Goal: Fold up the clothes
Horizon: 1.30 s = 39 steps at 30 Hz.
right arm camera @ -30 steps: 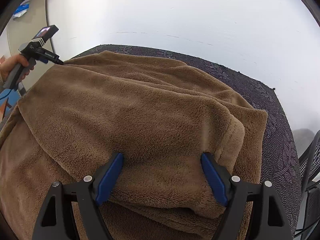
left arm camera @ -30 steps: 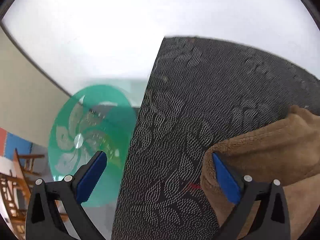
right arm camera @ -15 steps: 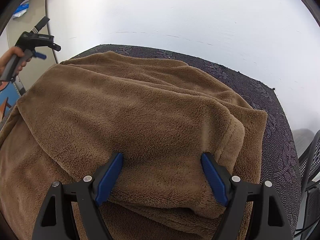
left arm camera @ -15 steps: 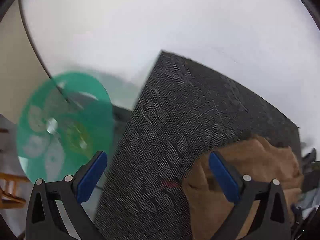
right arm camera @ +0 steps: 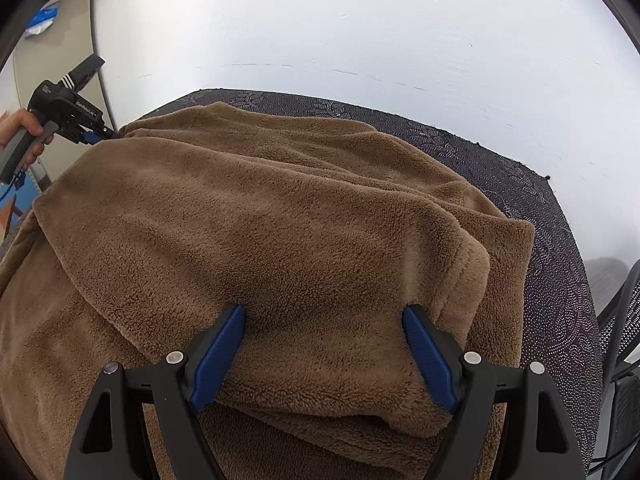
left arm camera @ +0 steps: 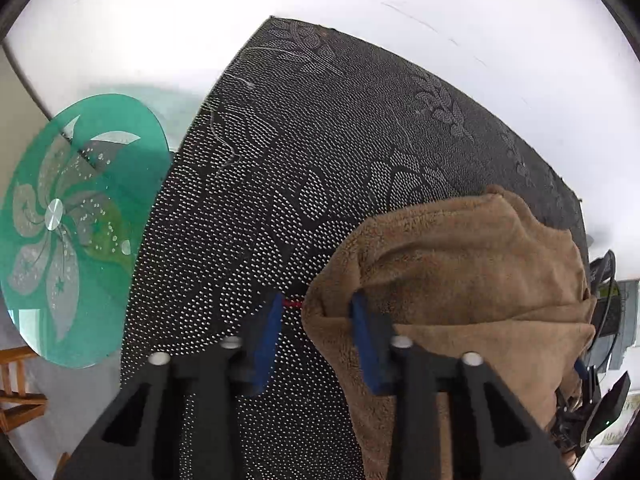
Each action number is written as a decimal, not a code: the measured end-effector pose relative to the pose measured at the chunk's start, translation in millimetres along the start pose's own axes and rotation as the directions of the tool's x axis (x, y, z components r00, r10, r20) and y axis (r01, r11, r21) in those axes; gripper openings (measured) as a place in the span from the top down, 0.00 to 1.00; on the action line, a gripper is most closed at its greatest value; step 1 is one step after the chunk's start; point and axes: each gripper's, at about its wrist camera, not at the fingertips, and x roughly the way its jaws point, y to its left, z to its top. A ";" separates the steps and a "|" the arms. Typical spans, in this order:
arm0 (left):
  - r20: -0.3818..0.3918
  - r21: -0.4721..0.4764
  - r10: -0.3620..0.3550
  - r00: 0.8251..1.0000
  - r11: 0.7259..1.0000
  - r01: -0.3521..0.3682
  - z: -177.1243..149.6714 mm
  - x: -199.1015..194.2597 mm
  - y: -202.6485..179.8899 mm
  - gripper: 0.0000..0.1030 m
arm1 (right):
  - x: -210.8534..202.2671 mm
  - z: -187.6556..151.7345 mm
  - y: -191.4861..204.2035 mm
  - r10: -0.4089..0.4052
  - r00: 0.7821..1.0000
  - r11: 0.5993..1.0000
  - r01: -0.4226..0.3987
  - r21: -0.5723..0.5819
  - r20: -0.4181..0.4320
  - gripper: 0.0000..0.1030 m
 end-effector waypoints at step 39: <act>0.227 0.362 -0.073 0.971 0.932 -0.015 -167.9 -66.2 -127.8 0.21 | -44.5 -13.0 -43.7 0.035 0.999 0.995 -0.036 0.092 0.012 0.17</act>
